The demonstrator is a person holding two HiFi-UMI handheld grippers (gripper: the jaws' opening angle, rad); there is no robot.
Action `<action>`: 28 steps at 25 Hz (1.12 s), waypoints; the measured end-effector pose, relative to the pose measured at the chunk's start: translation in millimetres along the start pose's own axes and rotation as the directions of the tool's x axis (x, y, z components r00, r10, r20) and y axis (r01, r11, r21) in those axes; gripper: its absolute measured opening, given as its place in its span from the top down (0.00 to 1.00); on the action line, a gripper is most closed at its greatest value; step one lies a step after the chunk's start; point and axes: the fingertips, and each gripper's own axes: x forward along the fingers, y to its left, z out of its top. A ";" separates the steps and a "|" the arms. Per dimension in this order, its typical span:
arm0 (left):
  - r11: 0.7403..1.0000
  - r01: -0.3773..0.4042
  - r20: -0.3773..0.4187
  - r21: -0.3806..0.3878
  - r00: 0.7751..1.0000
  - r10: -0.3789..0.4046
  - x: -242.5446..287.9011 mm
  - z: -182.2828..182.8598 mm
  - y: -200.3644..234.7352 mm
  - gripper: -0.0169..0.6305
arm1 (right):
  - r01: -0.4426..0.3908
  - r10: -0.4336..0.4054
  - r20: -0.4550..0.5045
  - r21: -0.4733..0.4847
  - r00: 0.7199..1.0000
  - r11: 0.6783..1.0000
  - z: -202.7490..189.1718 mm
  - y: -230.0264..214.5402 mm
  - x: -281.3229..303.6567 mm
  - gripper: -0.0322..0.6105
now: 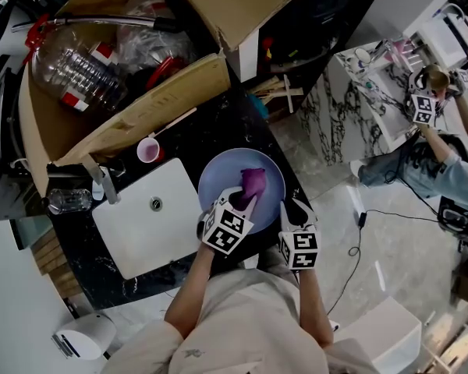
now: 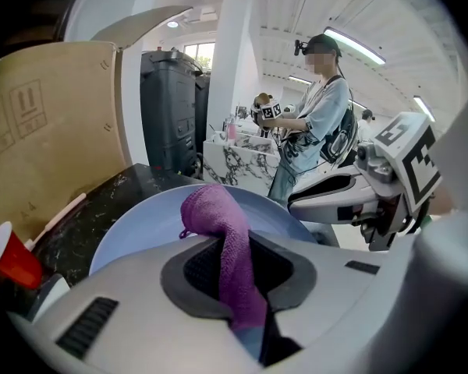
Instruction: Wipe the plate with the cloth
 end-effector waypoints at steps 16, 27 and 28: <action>0.998 -0.056 0.231 0.009 0.972 0.053 -52.8 15.9 2.8 0.88 | 0.002 0.008 0.112 -0.089 0.994 0.996 23.4 23.4 -25.6 0.84; 0.998 -0.050 0.336 0.045 0.941 0.032 -89.7 12.4 -3.9 0.88 | 0.019 0.012 0.216 -0.138 0.976 0.990 44.0 57.5 -53.0 0.85; 0.998 -0.049 0.342 0.049 0.939 0.030 -92.6 10.7 -4.2 0.88 | 0.020 0.012 0.220 -0.143 0.975 0.990 43.7 60.7 -54.9 0.85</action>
